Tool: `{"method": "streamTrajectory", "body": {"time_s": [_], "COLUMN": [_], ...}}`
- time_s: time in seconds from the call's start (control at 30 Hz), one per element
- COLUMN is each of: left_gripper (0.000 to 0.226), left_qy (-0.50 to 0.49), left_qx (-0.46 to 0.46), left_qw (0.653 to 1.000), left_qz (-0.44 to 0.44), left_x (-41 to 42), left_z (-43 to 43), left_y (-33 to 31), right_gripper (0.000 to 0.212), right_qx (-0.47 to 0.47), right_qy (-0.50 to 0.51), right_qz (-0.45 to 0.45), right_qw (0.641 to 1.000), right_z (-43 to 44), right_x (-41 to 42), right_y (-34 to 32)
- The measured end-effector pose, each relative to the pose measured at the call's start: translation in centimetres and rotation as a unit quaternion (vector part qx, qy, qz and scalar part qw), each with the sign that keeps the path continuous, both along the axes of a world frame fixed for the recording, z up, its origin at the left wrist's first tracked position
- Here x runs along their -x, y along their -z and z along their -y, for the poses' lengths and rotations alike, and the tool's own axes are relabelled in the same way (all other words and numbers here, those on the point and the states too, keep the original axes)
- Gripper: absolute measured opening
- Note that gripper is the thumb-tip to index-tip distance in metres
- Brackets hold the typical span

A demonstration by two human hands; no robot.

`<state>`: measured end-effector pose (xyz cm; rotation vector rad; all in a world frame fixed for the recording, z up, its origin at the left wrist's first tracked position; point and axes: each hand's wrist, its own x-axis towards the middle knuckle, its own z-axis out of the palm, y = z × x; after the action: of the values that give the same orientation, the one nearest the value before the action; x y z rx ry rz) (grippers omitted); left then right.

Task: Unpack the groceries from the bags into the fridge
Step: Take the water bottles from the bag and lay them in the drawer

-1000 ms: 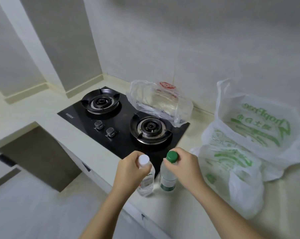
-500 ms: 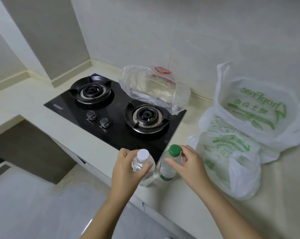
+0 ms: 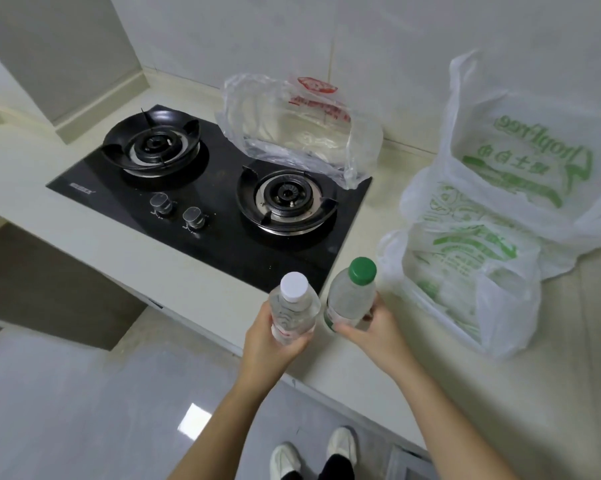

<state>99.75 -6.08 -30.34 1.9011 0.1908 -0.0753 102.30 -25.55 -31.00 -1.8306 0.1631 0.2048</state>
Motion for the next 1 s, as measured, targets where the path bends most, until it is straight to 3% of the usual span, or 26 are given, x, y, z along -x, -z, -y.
{"method": "streamTrajectory", "body": {"time_s": [0.33,0.57,0.77,1.0], "left_gripper": [0.051,0.049,0.054,0.054], "left_qy": [-0.014,-0.137,-0.317,-0.525], "left_qx": [0.003,0.029,0.015,-0.032], "left_qw": [1.000,0.988,0.938,0.836], "left_qz": [-0.011,0.064,0.142,0.154], "left_x": [-0.3,-0.5,3.3,15.7], "left_z": [-0.3,-2.0,-6.7,-12.5], "left_y": [-0.1,-7.1,-13.2,-15.9], "right_gripper": [0.045,0.049,0.061,0.054], "right_qx": [-0.015,-0.030,-0.045,-0.104], "right_qy": [0.065,-0.049,-0.227,-0.436], "right_qz": [0.010,0.107,0.191,0.204], "right_qw": [0.998,0.993,0.954,0.870], "right_z": [-1.4,-3.9,-11.0,-21.7], "right_x": [-0.1,-4.2,-5.6,1.0], "right_y": [-0.1,-8.9,-15.2,-18.0]}}
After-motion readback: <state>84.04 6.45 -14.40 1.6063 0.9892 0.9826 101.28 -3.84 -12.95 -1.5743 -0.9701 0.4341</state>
